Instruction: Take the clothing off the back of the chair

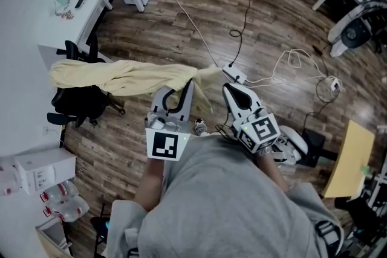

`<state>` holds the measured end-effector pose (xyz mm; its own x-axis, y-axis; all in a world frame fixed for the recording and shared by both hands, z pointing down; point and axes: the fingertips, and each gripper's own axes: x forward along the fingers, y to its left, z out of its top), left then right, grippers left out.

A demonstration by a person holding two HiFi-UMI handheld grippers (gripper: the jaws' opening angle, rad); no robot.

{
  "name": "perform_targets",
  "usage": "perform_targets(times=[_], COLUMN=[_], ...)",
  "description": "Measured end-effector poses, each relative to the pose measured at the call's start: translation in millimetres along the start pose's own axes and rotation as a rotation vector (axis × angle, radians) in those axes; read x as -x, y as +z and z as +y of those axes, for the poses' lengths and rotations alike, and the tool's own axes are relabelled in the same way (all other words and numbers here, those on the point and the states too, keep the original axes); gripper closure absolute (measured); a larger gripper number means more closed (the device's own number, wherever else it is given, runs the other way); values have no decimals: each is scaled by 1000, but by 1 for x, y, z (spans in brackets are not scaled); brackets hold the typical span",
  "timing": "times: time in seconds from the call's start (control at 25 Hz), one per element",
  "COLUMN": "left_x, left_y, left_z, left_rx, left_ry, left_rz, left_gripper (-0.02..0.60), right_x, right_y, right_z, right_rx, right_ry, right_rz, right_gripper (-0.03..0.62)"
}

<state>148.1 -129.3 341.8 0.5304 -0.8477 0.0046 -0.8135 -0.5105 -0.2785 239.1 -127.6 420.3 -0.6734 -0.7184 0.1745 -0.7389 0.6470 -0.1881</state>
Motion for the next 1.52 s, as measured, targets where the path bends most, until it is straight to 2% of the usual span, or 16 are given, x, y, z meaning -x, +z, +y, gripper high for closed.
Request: perform_targets(times=[0.84,0.92,1.04,1.16,1.28,1.44,1.52], left_x=[-21,-20,-15,-10,-12,-17,-16], left_y=[-1,-7,-23,-24,-15,-9,-10], left_z=[-12,-7,4,10,3,-7,-8], left_rx=[7,48,160,199,179,72,61], left_ry=[-85,-63,0,13,-6,-32,-29], left_rz=[-24,-10,24,12,-18,-23,-21], left_gripper=[538,538,538,538,538,538,538], right_x=[7,7,8,7,4,2,1], right_y=[-4,-5,-6,-7,-5,-5,-5], right_z=[-15,-17,-17,-18,-15,-12,-11], right_rx=[-16,-17,-16,-15,-5,-1,2], right_ry=[-70,-73,-72,-69,-58,-40,-33], right_rz=[1,3,7,5,9,3,8], right_gripper=[559,559,559,559,559,559,559])
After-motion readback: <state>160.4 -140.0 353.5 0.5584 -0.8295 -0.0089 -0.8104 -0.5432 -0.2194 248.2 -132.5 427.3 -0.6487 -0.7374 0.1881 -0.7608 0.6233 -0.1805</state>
